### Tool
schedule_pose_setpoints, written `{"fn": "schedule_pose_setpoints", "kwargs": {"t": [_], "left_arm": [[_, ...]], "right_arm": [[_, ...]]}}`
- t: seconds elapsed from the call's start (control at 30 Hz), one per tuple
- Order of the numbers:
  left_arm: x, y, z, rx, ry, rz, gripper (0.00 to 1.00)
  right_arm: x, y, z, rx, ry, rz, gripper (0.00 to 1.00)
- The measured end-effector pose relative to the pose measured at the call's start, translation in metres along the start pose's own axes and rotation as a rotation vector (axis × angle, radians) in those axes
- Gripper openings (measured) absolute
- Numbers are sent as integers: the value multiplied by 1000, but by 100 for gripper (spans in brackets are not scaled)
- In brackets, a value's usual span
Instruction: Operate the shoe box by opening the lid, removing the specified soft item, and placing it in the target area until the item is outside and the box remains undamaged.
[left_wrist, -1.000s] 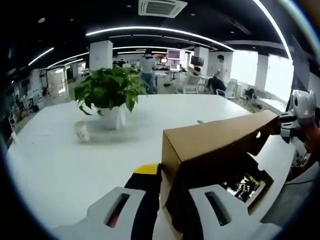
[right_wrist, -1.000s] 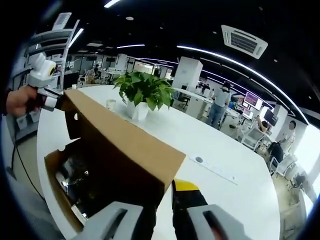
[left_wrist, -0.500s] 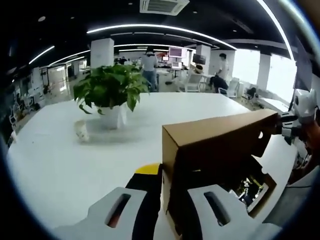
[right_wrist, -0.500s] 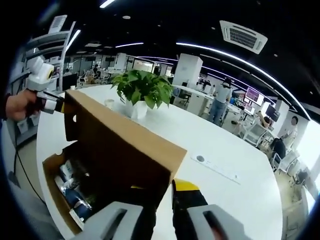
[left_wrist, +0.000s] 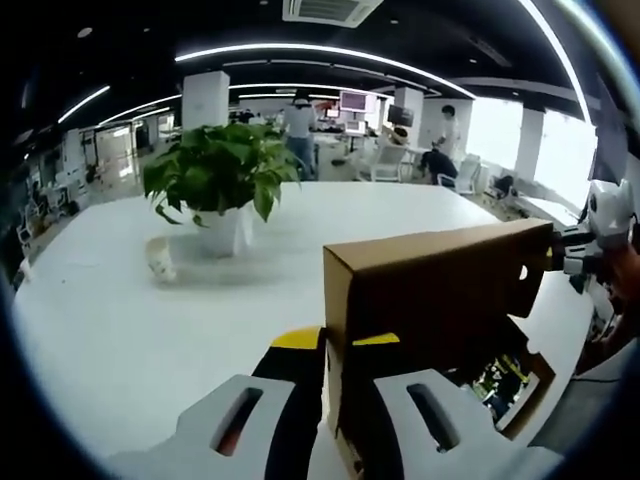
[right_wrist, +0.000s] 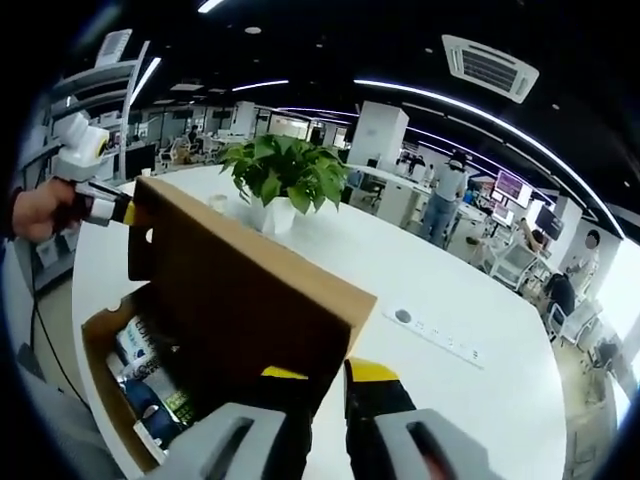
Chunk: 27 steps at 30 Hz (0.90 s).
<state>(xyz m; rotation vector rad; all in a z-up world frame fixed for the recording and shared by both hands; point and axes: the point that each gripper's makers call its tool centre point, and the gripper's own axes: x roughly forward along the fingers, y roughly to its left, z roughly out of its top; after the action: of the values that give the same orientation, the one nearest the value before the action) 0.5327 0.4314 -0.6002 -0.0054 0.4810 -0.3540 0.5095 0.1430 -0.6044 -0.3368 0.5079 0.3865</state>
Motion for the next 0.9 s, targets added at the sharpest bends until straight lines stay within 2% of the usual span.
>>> {"fn": "schedule_pose_setpoints", "kwargs": {"t": [0.53,0.9], "left_arm": [[4,-1,-2,3,15,1,6],[15,2,-2,1,33,7,6]], "right_arm": [[10,-5,-1,0,20,0,3],[21,-10,-2,0,45,3,3]]}}
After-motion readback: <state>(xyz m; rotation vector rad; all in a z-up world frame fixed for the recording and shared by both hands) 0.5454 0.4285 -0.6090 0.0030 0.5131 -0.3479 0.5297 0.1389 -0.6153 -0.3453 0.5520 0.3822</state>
